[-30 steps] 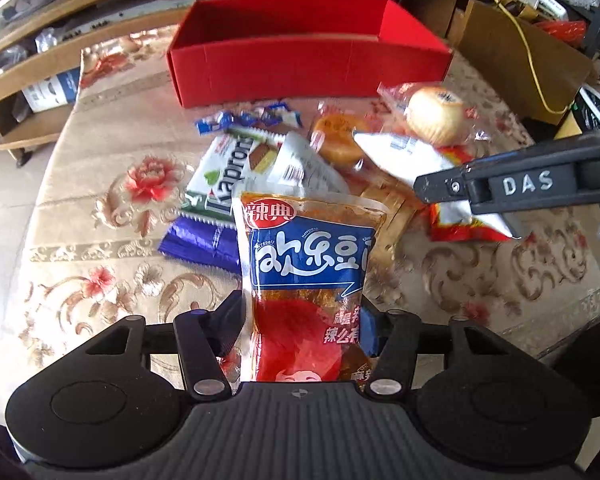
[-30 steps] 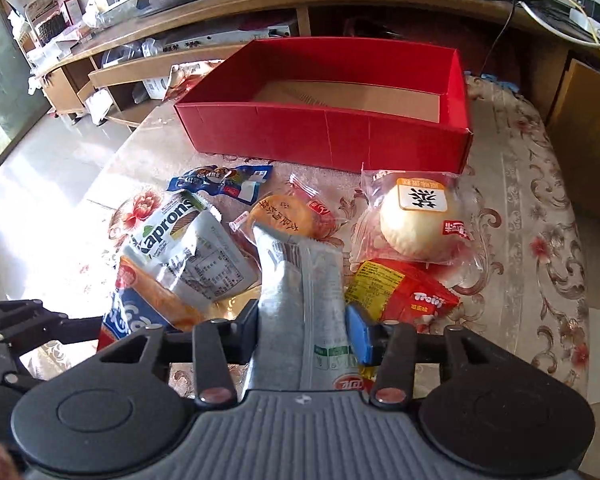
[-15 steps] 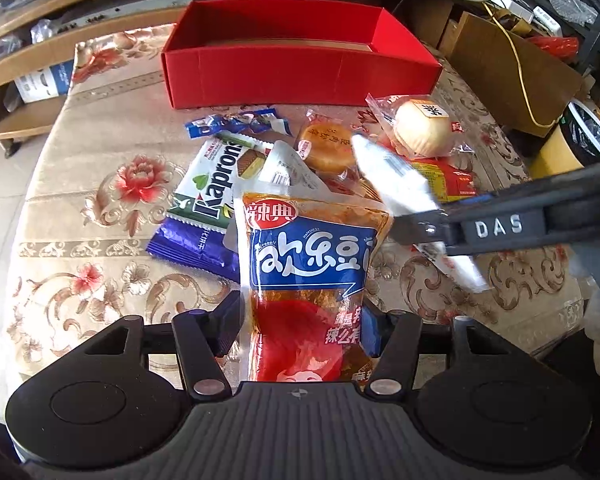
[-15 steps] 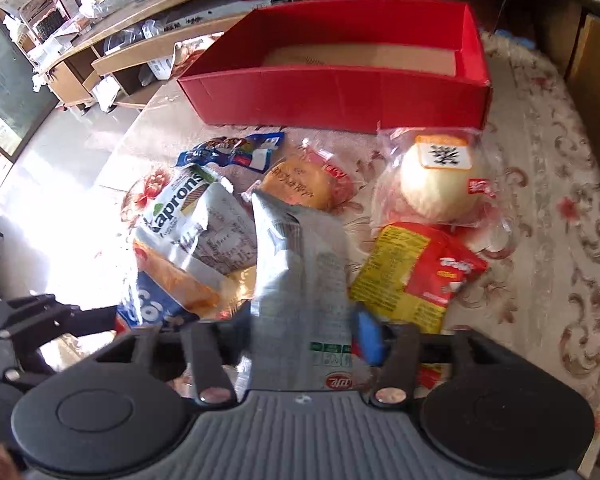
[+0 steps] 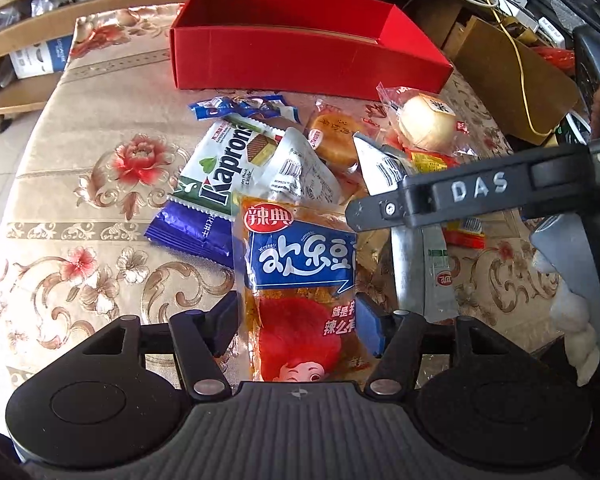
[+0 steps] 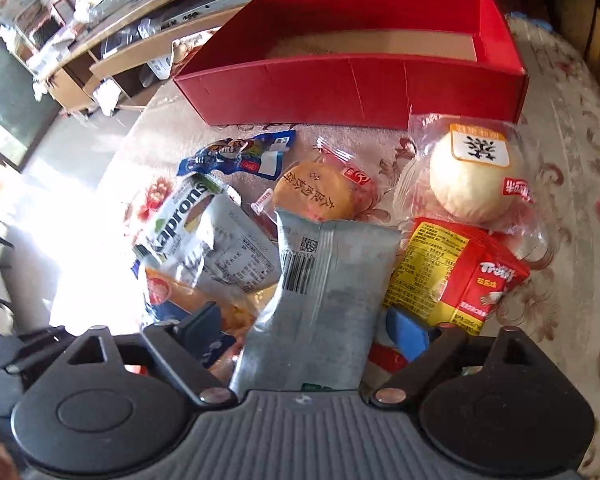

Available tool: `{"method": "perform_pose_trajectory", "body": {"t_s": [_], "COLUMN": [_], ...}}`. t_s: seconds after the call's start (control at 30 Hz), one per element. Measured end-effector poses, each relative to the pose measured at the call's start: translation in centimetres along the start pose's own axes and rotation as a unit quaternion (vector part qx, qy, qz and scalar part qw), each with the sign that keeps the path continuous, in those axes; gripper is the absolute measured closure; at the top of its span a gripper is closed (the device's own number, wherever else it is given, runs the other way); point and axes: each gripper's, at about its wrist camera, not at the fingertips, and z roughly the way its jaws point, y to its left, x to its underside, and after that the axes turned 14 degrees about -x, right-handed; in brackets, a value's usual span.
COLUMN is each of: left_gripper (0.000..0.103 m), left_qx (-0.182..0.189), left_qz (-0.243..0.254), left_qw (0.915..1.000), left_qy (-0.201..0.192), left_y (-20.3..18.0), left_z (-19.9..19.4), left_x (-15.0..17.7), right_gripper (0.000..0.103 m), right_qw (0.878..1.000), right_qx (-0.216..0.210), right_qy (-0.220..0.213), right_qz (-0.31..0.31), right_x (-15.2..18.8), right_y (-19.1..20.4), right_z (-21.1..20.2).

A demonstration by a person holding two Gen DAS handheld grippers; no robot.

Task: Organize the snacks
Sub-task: 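Lift both held snacks and carry them over the red box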

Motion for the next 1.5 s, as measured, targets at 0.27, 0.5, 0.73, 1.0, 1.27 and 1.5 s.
{"method": "perform_pose_trajectory", "body": {"t_s": [0.27,0.5,0.73,1.0,1.27,1.5], "left_gripper": [0.036,0.042,0.043,0.044,0.044,0.044], "left_qx": [-0.017,-0.027,-0.02,-0.017,-0.024,-0.022], "left_qz": [0.014,0.014,0.0,-0.005,-0.021,-0.041], "left_qw": [0.9997,0.9995,0.9995,0.9984,0.9956,0.9932], "left_qy": [0.007,-0.001,-0.024,-0.054,-0.089,-0.107], "left_y": [-0.6,-0.6,-0.3,-0.9,-0.9,-1.1], "left_z": [0.5,0.0,-1.8,-3.3,-4.3,-4.1], "left_x": [0.4,0.8,0.4,-1.3,-4.7,-8.9], "right_gripper": [0.061,0.063,0.063,0.063,0.063,0.063], "right_qw": [1.0,0.999,0.998,0.996,0.993,0.988], "right_qx": [0.023,0.028,0.03,0.04,0.047,0.046], "right_qy": [-0.015,-0.017,-0.056,-0.083,-0.111,-0.144], "right_qz": [-0.002,-0.021,-0.02,-0.017,-0.014,-0.028], "right_x": [1.1,2.5,2.9,2.5,-0.3,-3.8], "right_y": [0.3,1.3,2.0,2.6,2.7,2.6], "right_z": [-1.5,-2.2,-4.7,-6.2,-7.7,-8.6]}}
